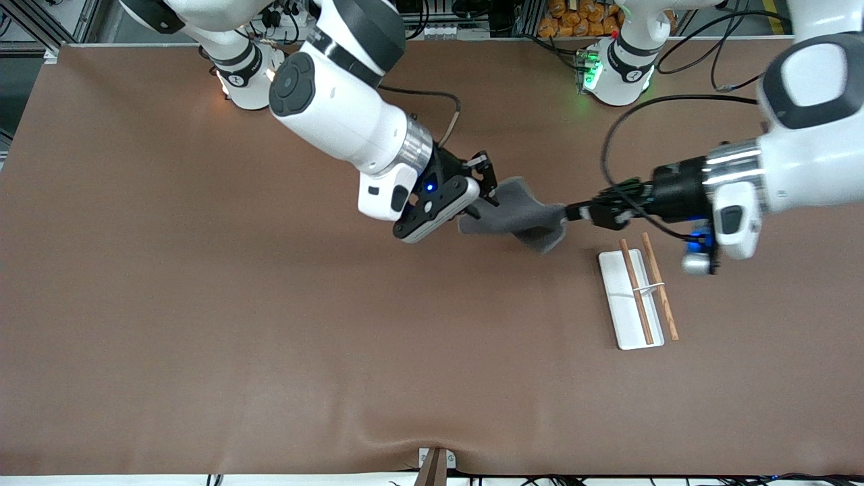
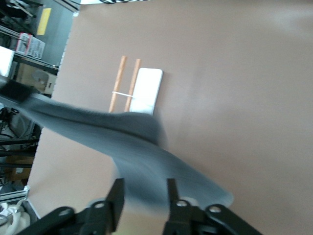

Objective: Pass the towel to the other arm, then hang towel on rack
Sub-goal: 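Open the right gripper and carry the towel with the left gripper, then move the towel over the rack dowels while the right gripper withdraws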

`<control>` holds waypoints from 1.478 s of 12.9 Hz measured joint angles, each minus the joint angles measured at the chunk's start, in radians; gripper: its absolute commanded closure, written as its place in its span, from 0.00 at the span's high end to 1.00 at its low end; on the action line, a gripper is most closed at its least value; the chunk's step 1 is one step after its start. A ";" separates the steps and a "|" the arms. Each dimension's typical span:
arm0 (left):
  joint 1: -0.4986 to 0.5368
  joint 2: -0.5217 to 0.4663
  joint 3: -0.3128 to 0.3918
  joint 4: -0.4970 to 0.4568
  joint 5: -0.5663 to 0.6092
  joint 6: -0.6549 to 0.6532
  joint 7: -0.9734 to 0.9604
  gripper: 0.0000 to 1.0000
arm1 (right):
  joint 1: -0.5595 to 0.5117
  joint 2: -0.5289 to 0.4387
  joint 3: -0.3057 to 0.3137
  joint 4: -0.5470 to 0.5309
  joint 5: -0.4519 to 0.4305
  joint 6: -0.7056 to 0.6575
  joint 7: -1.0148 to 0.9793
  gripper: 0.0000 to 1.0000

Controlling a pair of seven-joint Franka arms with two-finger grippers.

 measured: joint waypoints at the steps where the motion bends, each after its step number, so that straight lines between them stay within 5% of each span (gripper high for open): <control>1: 0.018 -0.005 0.001 0.000 0.000 -0.017 0.012 0.00 | -0.003 -0.001 0.000 0.000 -0.003 -0.005 0.000 1.00; 8: 0.042 -0.003 0.002 0.001 0.079 -0.050 0.129 0.00 | -0.030 -0.019 -0.009 -0.003 -0.042 -0.054 0.001 1.00; 19: 0.034 0.102 -0.005 0.017 0.583 -0.029 0.547 0.00 | -0.410 -0.143 -0.017 -0.002 -0.173 -0.527 -0.014 1.00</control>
